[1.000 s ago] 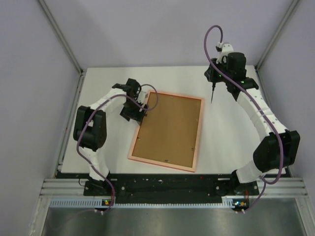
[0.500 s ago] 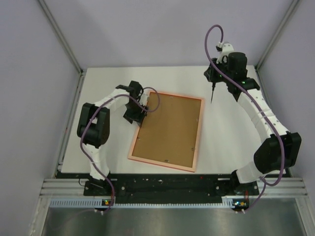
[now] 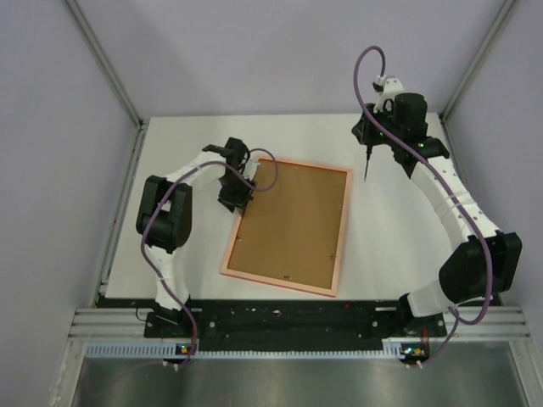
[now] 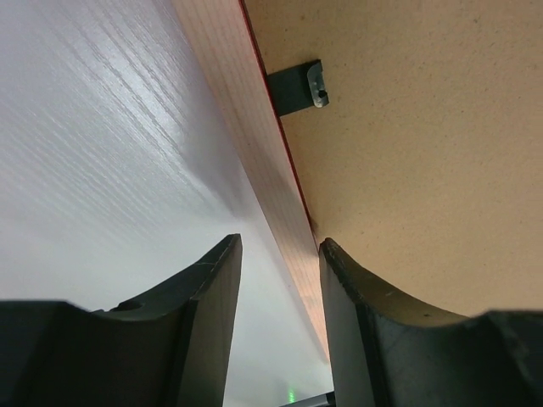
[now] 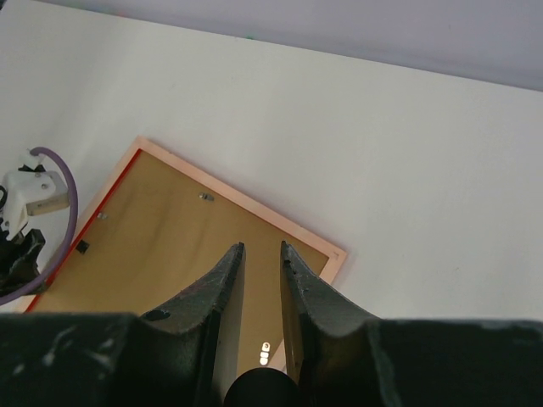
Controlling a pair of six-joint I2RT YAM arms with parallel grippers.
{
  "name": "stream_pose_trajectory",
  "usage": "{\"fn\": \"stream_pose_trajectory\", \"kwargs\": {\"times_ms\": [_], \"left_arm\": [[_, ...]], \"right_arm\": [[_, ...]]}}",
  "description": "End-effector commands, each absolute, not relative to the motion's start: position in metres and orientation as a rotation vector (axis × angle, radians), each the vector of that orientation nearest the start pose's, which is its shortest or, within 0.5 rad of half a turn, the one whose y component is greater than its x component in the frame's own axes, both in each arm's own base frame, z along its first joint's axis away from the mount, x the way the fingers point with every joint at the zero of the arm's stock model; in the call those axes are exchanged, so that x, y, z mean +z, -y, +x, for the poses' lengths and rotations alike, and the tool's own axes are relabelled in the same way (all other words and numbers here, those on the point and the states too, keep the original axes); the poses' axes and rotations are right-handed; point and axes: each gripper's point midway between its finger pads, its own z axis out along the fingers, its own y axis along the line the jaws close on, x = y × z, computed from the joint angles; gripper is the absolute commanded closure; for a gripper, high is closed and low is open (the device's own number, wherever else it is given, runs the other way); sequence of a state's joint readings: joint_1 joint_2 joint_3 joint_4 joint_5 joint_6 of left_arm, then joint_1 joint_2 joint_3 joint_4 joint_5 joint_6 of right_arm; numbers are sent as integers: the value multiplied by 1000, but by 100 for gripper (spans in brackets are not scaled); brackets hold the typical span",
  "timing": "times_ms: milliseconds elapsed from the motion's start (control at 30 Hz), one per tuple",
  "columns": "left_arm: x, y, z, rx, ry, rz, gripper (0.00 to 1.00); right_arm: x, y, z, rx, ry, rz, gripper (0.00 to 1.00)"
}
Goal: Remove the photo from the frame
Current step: Adjust the photo frame at the center of the board.
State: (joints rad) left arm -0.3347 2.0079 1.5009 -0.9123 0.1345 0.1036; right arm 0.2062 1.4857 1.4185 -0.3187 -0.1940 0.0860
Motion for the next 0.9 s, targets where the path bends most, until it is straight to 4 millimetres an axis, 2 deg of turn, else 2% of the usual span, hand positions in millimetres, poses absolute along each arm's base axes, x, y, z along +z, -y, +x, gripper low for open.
{"fn": "stream_pose_trajectory", "kwargs": {"times_ms": [0, 333, 500, 667, 867], "left_arm": [[38, 144, 362, -224, -2884, 664, 54], [32, 145, 377, -196, -2888, 676, 58], [34, 147, 389, -183, -2862, 693, 71], [38, 152, 400, -194, -2821, 731, 79], [46, 156, 424, -174, -2745, 784, 81]], "right_arm": [[314, -128, 436, 387, -1877, -260, 100], [311, -126, 436, 382, -1880, -255, 100], [310, -127, 436, 384, -1883, -258, 100], [309, -127, 436, 385, -1883, -257, 100], [309, -128, 436, 391, -1883, -261, 100]]}}
